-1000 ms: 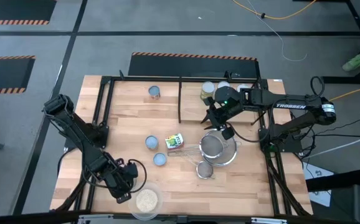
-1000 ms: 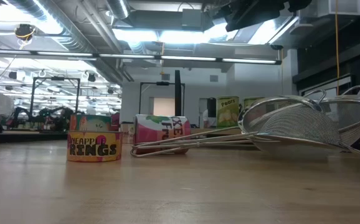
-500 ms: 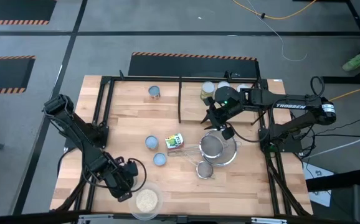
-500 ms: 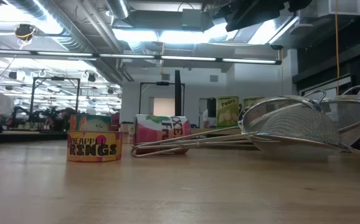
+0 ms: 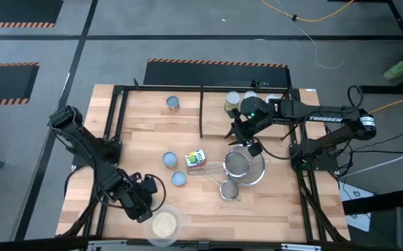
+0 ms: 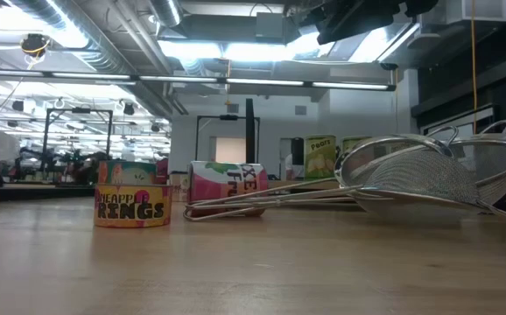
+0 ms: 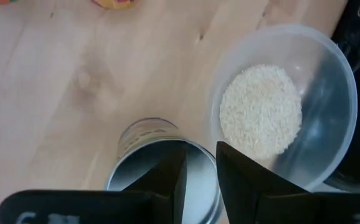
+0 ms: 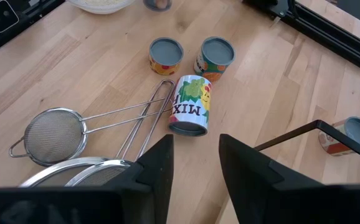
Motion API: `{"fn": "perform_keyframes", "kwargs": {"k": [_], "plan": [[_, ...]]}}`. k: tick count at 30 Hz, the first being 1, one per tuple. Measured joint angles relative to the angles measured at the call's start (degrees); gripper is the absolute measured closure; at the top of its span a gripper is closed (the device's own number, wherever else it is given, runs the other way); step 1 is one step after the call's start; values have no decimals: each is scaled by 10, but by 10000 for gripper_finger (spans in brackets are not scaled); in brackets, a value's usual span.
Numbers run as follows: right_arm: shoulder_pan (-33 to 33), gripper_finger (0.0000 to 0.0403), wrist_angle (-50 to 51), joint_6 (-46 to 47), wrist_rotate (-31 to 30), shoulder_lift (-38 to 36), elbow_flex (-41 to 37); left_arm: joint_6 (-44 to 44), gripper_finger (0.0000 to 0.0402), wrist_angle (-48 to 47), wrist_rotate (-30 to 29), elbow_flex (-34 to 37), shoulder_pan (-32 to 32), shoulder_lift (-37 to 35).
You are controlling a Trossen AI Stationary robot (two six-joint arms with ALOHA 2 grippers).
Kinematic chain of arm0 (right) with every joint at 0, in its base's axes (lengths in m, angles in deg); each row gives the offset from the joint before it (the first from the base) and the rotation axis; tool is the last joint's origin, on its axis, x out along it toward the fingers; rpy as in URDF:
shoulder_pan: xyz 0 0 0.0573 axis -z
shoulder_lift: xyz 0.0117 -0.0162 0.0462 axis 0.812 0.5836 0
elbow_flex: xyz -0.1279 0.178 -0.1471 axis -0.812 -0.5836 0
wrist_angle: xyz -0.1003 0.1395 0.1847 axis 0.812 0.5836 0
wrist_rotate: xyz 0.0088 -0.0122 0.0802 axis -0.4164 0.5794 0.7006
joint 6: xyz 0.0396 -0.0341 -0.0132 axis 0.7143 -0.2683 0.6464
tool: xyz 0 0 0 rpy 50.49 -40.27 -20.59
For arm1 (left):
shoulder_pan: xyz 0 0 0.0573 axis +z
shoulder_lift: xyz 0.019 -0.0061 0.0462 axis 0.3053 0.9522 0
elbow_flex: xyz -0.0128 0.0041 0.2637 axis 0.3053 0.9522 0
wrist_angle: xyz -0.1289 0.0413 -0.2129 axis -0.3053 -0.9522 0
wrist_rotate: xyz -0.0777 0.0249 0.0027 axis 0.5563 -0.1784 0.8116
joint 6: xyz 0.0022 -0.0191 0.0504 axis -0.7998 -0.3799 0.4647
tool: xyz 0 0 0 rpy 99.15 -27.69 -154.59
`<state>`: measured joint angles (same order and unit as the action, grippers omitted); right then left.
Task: Pick and place cans onto a shelf
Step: Put the canned peaches on the shelf
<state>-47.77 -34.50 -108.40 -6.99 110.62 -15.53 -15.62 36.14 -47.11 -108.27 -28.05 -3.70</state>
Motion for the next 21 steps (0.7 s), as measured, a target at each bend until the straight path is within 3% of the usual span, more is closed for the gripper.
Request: {"fn": "perform_keyframes", "kwargs": {"k": [21], "plan": [[0,270,0,0,0,0,0,-20,324,6,34,0,36,0]]}}
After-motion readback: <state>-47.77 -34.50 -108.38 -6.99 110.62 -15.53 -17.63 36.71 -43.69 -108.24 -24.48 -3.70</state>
